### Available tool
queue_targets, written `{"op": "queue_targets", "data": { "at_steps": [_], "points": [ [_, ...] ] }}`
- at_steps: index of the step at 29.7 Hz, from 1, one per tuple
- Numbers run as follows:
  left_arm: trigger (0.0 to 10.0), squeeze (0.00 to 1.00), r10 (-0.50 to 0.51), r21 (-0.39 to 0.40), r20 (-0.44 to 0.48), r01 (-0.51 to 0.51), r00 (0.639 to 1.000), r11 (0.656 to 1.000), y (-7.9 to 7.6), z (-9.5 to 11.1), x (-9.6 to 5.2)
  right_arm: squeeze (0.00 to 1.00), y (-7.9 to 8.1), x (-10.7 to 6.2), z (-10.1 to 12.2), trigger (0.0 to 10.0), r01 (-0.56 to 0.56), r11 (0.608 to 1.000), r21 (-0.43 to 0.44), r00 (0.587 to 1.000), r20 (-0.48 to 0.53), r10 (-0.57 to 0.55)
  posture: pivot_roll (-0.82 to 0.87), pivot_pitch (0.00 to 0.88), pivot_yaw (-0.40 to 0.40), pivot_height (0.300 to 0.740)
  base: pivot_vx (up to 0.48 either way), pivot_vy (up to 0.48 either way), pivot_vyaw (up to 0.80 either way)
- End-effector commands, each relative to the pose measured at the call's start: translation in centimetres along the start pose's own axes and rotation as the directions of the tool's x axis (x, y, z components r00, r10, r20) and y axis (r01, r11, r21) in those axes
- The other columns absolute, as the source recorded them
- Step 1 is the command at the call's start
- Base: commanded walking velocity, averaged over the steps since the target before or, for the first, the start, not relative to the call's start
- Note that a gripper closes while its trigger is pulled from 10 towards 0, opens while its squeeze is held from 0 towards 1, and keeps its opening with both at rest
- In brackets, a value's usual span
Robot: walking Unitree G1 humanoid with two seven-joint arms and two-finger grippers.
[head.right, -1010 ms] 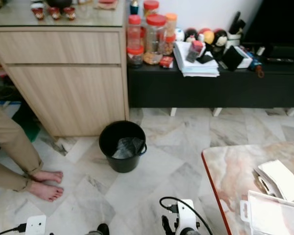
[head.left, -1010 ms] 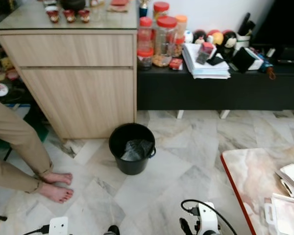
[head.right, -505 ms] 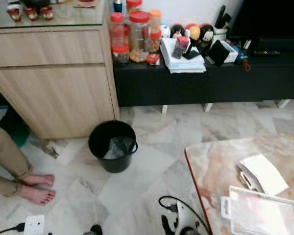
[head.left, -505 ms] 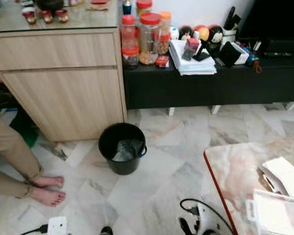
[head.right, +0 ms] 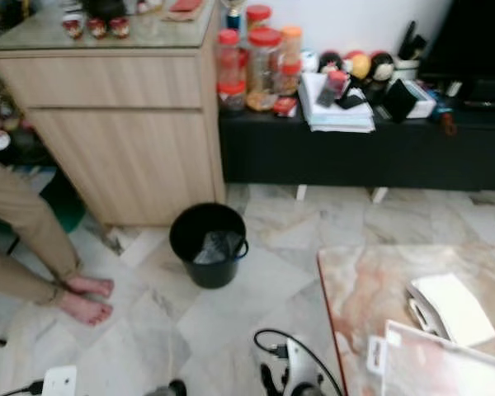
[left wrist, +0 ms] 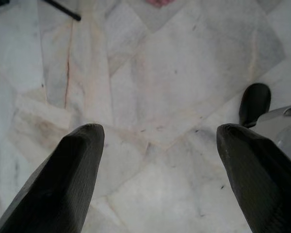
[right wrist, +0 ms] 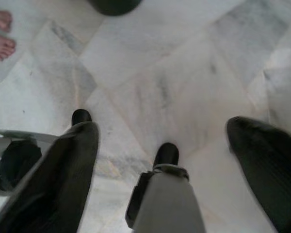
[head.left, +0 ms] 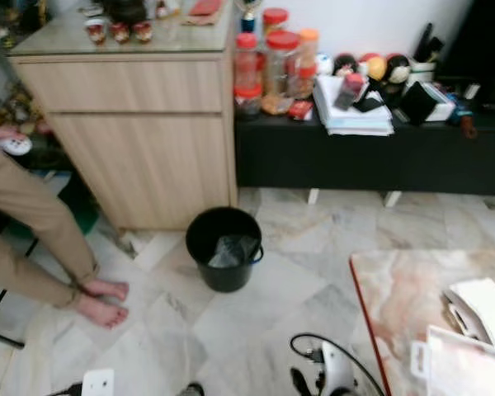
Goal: Picking trash to rubbish bin
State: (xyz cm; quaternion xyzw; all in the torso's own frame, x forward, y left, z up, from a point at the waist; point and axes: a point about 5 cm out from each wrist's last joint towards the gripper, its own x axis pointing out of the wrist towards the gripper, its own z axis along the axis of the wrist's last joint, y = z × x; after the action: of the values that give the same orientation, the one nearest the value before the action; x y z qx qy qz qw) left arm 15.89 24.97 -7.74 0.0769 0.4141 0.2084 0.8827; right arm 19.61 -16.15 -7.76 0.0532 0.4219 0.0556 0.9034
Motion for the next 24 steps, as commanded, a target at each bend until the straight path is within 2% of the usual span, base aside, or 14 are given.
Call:
{"op": "queue_targets", "data": {
  "at_steps": [1,24],
  "points": [
    [10.0,0.0,0.014,-0.007,-0.01,-0.014,1.0,1.0,0.28,-0.17,0.01,0.0,-0.09,-0.1,-0.4,10.0,0.006,1.0,0.008,1.0,-0.011,-0.006,0.07,0.175,-0.042,0.74,0.0,0.0,0.0],
    [10.0,0.0,0.012,-0.003,-0.02,-0.012,1.0,1.0,0.28,-0.35,-0.02,0.0,-0.05,-0.08,-0.35,10.0,0.003,1.0,0.009,1.0,-0.009,-0.003,0.08,0.172,-0.042,0.74,0.0,0.267,0.0]
  ]
}}
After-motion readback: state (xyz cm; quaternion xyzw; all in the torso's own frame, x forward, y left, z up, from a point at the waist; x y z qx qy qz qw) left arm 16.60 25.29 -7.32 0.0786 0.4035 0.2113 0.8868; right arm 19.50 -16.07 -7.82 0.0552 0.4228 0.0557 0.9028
